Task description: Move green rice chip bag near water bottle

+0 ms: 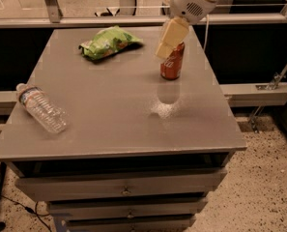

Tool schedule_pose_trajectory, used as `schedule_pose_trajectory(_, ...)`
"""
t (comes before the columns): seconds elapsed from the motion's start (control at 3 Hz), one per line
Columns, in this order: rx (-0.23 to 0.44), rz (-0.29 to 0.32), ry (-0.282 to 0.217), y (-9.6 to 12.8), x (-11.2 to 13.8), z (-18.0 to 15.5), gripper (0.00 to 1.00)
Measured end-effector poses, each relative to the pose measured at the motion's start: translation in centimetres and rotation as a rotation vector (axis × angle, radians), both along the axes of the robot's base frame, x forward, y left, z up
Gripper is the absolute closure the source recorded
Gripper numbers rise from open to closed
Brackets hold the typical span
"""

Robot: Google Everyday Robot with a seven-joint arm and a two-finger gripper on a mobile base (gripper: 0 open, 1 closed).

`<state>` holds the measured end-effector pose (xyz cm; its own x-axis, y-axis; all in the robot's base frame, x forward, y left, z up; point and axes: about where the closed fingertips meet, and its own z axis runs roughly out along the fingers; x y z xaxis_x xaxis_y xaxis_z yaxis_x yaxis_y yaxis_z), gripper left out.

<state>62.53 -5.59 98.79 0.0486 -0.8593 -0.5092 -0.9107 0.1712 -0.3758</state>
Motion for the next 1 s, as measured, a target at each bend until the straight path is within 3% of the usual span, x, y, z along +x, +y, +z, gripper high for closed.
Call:
schedule_pose_trajectory(0.33, 0.0, 0.0, 0.0, 0.0, 0.0, 0.0, 0.0)
schedule_pose_trajectory(0.67, 0.043, -0.039, -0.028, 0.6, 1.6, -0.2, 0.0)
schedule_pose_trajectory(1.0, 0.12, -0.062, -0.075, 3.6, 6.6, -0.7, 0.0)
